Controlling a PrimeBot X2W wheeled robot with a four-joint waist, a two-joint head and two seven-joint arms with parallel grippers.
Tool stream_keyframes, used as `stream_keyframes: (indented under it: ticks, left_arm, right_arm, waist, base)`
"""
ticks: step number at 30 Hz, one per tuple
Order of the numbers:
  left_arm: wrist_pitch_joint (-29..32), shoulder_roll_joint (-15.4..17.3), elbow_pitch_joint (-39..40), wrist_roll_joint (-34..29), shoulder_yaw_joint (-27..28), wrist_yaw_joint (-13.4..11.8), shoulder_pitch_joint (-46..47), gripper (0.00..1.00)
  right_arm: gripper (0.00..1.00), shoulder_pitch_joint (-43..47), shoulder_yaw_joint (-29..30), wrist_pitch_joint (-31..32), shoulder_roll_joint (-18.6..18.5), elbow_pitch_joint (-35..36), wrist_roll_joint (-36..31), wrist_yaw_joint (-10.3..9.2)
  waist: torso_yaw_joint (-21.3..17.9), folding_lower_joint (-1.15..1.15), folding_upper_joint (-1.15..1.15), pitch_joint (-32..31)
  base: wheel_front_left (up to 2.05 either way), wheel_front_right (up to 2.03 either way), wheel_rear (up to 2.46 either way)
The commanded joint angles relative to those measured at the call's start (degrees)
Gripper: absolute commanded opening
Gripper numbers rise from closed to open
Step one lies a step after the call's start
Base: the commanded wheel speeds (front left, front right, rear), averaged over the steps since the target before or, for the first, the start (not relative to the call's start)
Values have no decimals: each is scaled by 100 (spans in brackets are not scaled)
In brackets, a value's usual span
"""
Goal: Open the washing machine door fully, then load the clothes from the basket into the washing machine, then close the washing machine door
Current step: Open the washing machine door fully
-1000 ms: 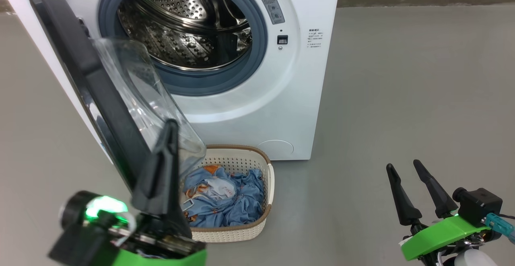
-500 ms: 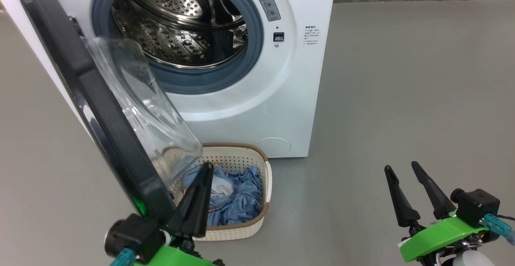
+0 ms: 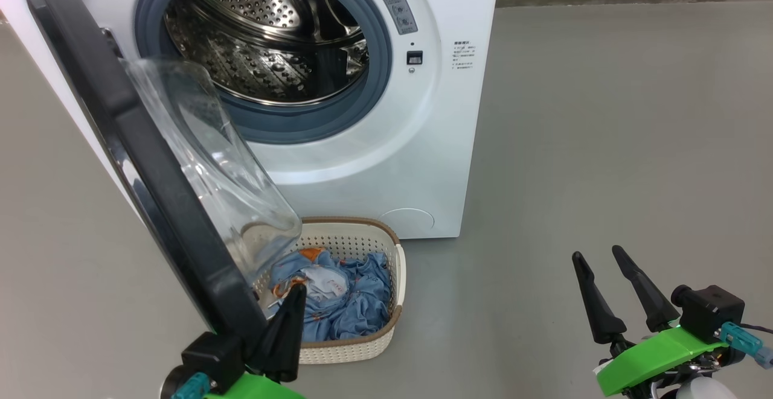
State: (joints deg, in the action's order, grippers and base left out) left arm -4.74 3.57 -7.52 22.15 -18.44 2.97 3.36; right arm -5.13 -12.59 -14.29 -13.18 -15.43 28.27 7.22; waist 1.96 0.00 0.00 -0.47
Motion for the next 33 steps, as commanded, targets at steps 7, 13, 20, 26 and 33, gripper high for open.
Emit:
stream_keyframes:
  ticks: [7, 13, 20, 26, 33]
  left_arm:
    - [-247, 21, -149, 119, 342, -99, 378, 0]
    - [-388, 52, -237, 187, 483, -200, 420, 0]
    - [-389, 143, -233, 231, 564, -255, 415, 0]
    - [-371, 189, -214, 257, 588, -291, 377, 0]
    - [-310, 267, -146, 273, 609, -351, 338, 0]
  right_arm:
    - [100, -171, -87, -71, -83, 108, 24, 26]
    - [100, -146, -68, -71, -57, 90, 25, 26]
    - [100, -130, -50, -71, -11, 76, 27, 26]
    - [100, -131, -61, -71, 26, 62, 37, 26]
    - [100, -126, -55, -71, 71, 49, 43, 26]
  waist:
    - [12, 0, 0, -5]
    - [93, 0, 0, -3]
    - [330, 0, 0, 22]
    - [553, 0, 0, 21]
    - [877, 0, 0, 22]
  base:
    - [0, 0, 0]
    - [0, 0, 0]
    - [0, 0, 0]
    - [0, 0, 0]
    - [0, 0, 0]
